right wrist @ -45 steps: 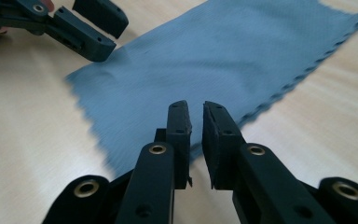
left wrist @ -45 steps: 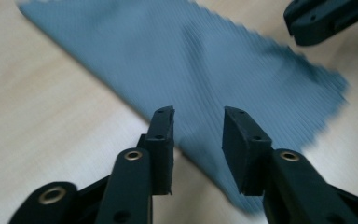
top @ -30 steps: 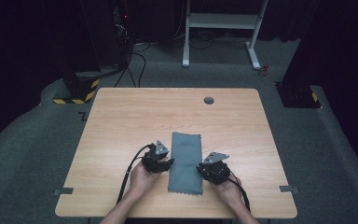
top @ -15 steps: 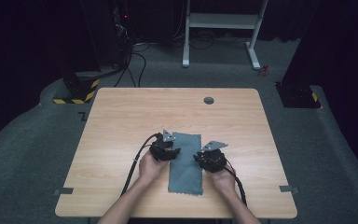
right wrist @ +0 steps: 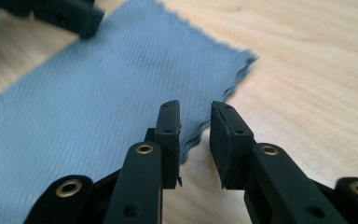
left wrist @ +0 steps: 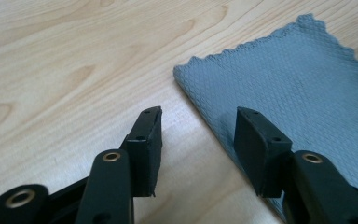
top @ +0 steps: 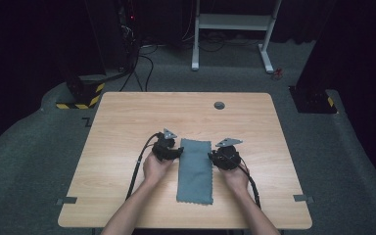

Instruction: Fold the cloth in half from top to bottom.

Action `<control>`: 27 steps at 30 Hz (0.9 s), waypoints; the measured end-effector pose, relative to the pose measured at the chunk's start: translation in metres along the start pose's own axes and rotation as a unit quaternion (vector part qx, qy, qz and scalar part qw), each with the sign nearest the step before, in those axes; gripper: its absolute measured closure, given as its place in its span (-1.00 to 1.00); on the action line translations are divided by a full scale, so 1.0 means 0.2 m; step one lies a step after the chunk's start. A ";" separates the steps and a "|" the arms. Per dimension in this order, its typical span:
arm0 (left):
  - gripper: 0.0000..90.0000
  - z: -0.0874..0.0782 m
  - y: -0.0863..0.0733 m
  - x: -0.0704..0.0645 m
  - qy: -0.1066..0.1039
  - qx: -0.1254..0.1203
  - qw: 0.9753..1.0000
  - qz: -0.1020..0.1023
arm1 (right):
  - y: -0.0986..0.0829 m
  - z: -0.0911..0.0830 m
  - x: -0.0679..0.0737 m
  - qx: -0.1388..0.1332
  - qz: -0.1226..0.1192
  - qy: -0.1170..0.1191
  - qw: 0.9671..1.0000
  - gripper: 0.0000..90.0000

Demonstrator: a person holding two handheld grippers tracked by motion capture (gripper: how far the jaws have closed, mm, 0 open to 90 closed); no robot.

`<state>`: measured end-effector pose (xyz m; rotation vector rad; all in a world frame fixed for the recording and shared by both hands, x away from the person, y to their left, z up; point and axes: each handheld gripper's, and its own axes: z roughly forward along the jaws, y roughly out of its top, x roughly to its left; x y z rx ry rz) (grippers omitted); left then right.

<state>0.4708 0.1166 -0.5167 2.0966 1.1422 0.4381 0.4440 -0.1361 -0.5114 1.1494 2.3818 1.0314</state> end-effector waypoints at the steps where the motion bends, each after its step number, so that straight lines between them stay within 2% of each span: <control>1: 0.12 0.01 0.01 0.01 0.000 0.005 1.000 -0.001 | 0.01 0.00 -0.01 0.000 0.004 -0.001 1.000 0.62; 4: 0.09 0.04 0.04 0.02 0.007 0.005 1.000 -0.010 | 0.04 0.01 -0.04 -0.007 0.011 -0.008 1.000 0.61; 5: 0.09 0.05 0.05 0.02 0.009 0.006 1.000 -0.012 | 0.06 0.01 -0.05 -0.009 0.021 -0.012 1.000 0.60; 9: 0.07 0.07 0.07 0.01 0.023 0.010 1.000 -0.007 | 0.09 0.06 -0.09 -0.007 0.044 -0.015 0.999 0.56; 14: 0.07 0.09 0.08 0.02 0.021 0.004 1.000 -0.009 | 0.12 0.12 -0.12 0.003 0.060 -0.031 0.998 0.50; 17: 0.08 0.09 0.09 0.02 0.022 0.006 1.000 -0.008 | 0.13 0.15 -0.12 -0.001 0.069 -0.037 0.997 0.49; 21: 0.10 0.11 0.11 0.01 0.021 0.005 1.000 -0.006 | 0.13 0.18 -0.12 -0.004 0.065 -0.037 0.997 0.51; 25: 0.28 0.11 0.12 0.00 0.013 0.008 1.000 -0.001 | 0.15 0.19 -0.12 0.007 0.061 -0.037 0.997 0.63; 27: 0.39 0.11 0.12 0.00 0.008 0.008 1.000 0.003 | 0.17 0.21 -0.12 0.014 0.047 -0.036 0.998 0.70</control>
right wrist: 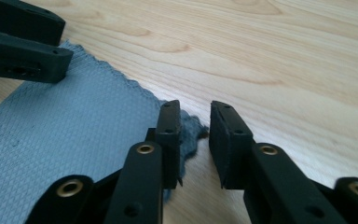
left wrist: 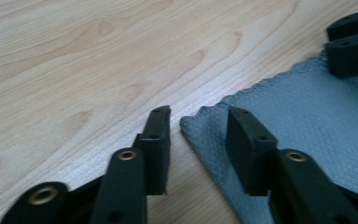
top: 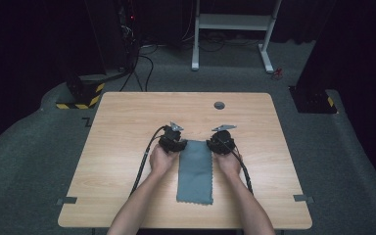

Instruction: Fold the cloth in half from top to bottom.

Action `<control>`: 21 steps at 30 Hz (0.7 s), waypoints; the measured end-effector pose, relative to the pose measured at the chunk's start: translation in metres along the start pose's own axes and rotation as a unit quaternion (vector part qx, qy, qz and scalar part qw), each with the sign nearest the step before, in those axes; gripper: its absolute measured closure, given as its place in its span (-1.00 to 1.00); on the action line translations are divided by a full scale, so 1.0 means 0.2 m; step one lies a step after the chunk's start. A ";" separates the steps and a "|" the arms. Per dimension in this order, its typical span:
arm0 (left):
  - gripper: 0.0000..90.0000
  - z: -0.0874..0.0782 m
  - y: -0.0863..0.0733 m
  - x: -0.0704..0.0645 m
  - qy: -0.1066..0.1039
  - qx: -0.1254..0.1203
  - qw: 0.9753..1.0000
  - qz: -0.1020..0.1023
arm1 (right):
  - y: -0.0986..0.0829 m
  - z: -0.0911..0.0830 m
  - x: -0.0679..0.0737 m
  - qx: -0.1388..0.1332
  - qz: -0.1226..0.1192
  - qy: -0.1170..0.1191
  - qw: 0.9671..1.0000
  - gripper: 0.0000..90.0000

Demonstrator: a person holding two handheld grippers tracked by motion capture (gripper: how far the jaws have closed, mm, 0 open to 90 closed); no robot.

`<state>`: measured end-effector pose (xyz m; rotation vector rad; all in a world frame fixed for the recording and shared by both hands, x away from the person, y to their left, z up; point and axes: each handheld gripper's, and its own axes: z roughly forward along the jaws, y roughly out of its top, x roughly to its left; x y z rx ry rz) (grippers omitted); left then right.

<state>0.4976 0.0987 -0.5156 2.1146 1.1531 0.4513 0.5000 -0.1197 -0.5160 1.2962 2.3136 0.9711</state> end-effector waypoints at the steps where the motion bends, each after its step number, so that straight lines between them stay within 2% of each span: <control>1: 0.44 0.00 0.00 0.00 -0.002 0.001 1.000 -0.001 | 0.00 0.01 0.01 -0.003 -0.010 -0.003 1.000 0.76; 2: 0.50 0.00 0.00 0.00 -0.005 0.001 1.000 -0.002 | 0.00 0.01 0.01 -0.005 -0.014 -0.001 1.000 0.84; 4: 0.69 0.00 0.00 0.01 -0.014 -0.001 1.000 -0.010 | 0.00 0.01 0.00 -0.004 -0.005 0.013 1.000 0.94; 7: 0.93 0.01 0.01 0.01 -0.033 0.000 0.999 -0.017 | 0.00 0.01 0.00 -0.004 -0.009 0.018 1.000 0.97; 12: 0.97 0.01 0.03 0.02 -0.041 0.016 0.999 -0.008 | 0.00 0.01 -0.02 -0.004 -0.005 0.025 1.000 0.98; 15: 0.98 0.01 0.03 0.03 -0.048 0.010 0.999 -0.009 | 0.00 -0.01 -0.02 -0.008 -0.005 0.028 1.000 0.98; 18: 0.98 -0.01 0.03 0.05 -0.059 -0.002 0.998 -0.023 | 0.01 -0.03 -0.02 -0.014 -0.006 0.031 0.999 0.99; 21: 0.98 -0.04 0.04 0.04 -0.059 -0.007 0.998 -0.017 | 0.01 -0.05 -0.02 -0.014 -0.009 0.030 0.999 0.99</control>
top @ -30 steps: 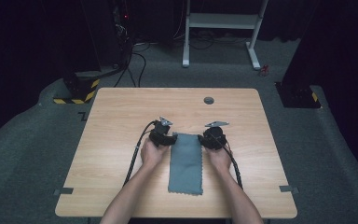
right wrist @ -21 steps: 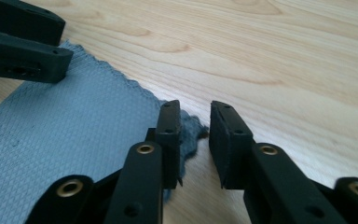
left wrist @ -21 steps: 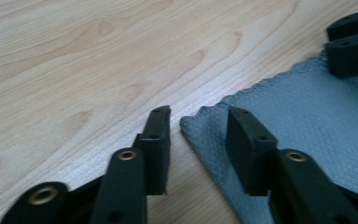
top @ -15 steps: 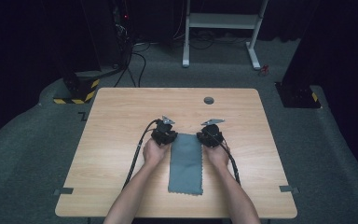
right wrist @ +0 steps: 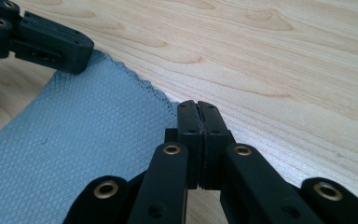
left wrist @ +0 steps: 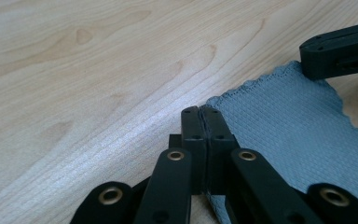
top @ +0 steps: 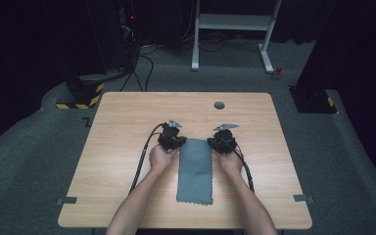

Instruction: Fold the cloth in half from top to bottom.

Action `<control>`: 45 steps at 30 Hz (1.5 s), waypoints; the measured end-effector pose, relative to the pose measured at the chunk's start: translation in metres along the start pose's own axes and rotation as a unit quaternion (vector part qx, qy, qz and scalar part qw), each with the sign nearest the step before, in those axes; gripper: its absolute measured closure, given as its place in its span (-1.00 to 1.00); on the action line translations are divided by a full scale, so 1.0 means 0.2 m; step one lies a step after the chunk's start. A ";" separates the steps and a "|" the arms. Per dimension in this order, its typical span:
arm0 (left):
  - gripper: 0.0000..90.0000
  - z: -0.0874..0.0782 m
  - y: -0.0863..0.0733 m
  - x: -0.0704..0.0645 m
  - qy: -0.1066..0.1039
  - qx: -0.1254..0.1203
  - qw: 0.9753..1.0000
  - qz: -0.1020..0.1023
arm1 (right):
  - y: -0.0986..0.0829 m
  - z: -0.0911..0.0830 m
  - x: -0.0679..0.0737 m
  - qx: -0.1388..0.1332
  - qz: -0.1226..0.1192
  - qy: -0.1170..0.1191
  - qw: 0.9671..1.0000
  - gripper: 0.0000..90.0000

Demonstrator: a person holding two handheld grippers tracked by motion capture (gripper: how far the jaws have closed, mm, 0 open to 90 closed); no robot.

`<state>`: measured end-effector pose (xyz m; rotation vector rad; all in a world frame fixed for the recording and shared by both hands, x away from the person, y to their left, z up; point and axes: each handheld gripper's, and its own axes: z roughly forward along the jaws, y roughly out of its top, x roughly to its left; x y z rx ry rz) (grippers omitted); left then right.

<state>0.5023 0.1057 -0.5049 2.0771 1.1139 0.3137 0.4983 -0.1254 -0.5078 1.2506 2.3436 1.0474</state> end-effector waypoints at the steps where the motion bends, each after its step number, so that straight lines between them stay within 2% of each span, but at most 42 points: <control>1: 0.98 -0.01 0.01 0.00 0.002 -0.002 1.000 0.006 | 0.00 -0.01 0.00 -0.003 -0.003 0.000 1.000 0.99; 5: 0.98 -0.03 0.03 0.00 0.000 -0.003 1.000 0.010 | 0.01 -0.03 0.00 -0.011 -0.002 0.004 1.000 0.99; 9: 0.98 -0.03 0.04 0.00 -0.002 -0.006 1.000 0.002 | 0.02 -0.04 -0.01 -0.012 0.005 0.008 1.000 0.99; 11: 0.98 -0.03 0.05 0.00 -0.001 -0.006 1.000 0.010 | 0.03 -0.05 -0.02 -0.013 0.005 0.008 1.000 0.99; 14: 0.98 -0.04 0.07 0.00 0.003 -0.010 1.000 0.016 | 0.07 -0.06 -0.01 -0.006 0.000 0.004 1.000 0.99; 16: 0.98 -0.06 0.08 0.01 0.000 -0.019 1.000 0.006 | 0.09 -0.07 -0.01 -0.007 -0.005 0.002 1.000 0.99; 18: 0.98 -0.08 0.11 0.01 0.008 -0.026 0.999 0.017 | 0.13 -0.08 -0.01 -0.008 -0.009 -0.004 1.000 0.99; 19: 0.98 -0.09 0.12 0.02 0.009 -0.034 0.999 0.015 | 0.14 -0.09 0.00 -0.015 -0.011 -0.006 1.000 0.99; 21: 0.98 -0.09 0.14 0.04 0.005 -0.030 0.999 0.010 | 0.17 -0.10 0.00 -0.014 -0.013 -0.006 1.000 0.99; 23: 0.98 -0.09 0.16 0.05 0.011 -0.036 0.999 0.011 | 0.20 -0.10 0.00 -0.019 -0.020 -0.009 1.000 0.99; 25: 0.98 -0.11 0.16 0.05 0.007 -0.040 0.999 0.004 | 0.21 -0.11 0.00 -0.023 -0.015 -0.011 1.000 0.99; 29: 0.98 -0.12 0.15 0.02 0.004 -0.036 0.999 0.020 | 0.19 -0.12 0.00 -0.021 -0.016 -0.007 1.000 0.99; 32: 0.98 -0.11 0.13 0.01 -0.001 -0.027 0.999 0.021 | 0.16 -0.11 0.00 -0.017 -0.016 -0.002 1.000 0.99; 34: 0.98 -0.10 0.11 0.01 -0.002 -0.020 0.999 0.029 | 0.14 -0.11 0.00 -0.013 -0.017 0.001 1.000 0.99; 40: 0.98 -0.10 0.05 0.00 -0.017 -0.015 0.999 0.028 | 0.10 -0.10 0.04 -0.007 -0.032 0.011 0.999 0.99; 45: 0.98 -0.10 0.02 -0.02 -0.024 -0.012 0.999 0.035 | 0.05 -0.09 0.05 0.000 -0.028 0.017 0.999 0.99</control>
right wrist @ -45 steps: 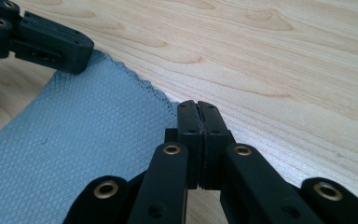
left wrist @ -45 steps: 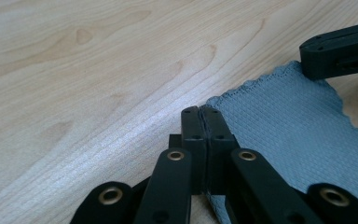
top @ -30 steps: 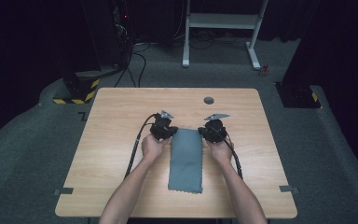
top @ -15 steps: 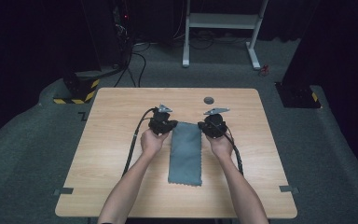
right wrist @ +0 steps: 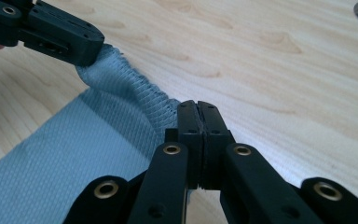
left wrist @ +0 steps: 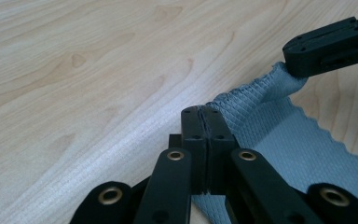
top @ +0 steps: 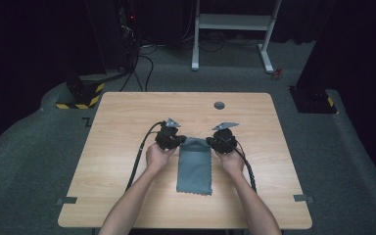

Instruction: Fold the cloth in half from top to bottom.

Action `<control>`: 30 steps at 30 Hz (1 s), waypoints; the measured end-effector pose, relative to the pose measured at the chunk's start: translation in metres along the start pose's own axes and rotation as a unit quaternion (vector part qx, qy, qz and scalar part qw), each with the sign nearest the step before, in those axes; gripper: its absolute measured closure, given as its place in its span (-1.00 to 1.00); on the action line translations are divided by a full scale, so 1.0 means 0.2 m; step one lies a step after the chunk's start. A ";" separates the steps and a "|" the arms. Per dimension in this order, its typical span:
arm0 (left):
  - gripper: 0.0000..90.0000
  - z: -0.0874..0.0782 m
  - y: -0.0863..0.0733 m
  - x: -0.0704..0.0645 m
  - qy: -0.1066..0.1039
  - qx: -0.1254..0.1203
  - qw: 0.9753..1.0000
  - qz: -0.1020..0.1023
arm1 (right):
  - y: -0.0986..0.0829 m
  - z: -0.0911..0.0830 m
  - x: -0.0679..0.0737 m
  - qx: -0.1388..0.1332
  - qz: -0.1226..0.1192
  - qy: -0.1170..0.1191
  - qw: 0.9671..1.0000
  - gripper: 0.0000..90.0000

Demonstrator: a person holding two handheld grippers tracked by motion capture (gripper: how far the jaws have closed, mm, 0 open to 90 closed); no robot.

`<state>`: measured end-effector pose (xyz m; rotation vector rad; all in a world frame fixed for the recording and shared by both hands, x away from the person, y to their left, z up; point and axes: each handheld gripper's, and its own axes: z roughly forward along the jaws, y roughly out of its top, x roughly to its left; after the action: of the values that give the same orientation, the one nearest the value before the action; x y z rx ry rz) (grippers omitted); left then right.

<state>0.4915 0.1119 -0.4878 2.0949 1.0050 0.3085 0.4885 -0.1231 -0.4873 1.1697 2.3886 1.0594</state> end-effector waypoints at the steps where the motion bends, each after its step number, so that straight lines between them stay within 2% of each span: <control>1: 0.98 0.00 -0.01 0.00 -0.001 -0.001 1.000 0.002 | -0.01 0.00 0.00 -0.002 0.002 0.001 1.000 0.99; 7: 0.98 -0.01 -0.05 -0.03 -0.008 0.000 1.000 -0.008 | -0.05 -0.02 0.03 -0.006 0.005 0.005 1.000 0.99; 9: 0.98 -0.02 -0.05 -0.03 -0.006 -0.001 1.000 -0.001 | -0.06 -0.03 0.03 -0.008 0.005 0.005 1.000 0.99; 14: 0.98 -0.03 -0.05 -0.04 -0.011 -0.007 1.000 -0.006 | -0.09 -0.03 0.04 -0.006 -0.001 0.009 1.000 0.99; 15: 0.98 -0.03 -0.06 -0.05 -0.011 -0.006 1.000 -0.008 | -0.10 -0.03 0.04 -0.007 0.005 0.013 1.000 0.99; 20: 0.98 -0.03 -0.07 -0.05 -0.008 -0.003 1.000 0.001 | -0.11 -0.03 0.05 -0.012 0.003 0.018 1.000 0.99; 23: 0.98 -0.04 -0.08 -0.05 -0.011 -0.004 1.000 -0.008 | -0.11 -0.03 0.05 -0.011 -0.001 0.020 1.000 0.99; 30: 0.98 -0.07 -0.10 -0.07 -0.012 -0.013 1.000 0.000 | -0.12 -0.06 0.06 -0.018 -0.004 0.024 1.000 0.99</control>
<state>0.4634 0.1165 -0.4917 2.0709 0.9825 0.2945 0.4610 -0.1288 -0.4955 1.1329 2.3981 1.1363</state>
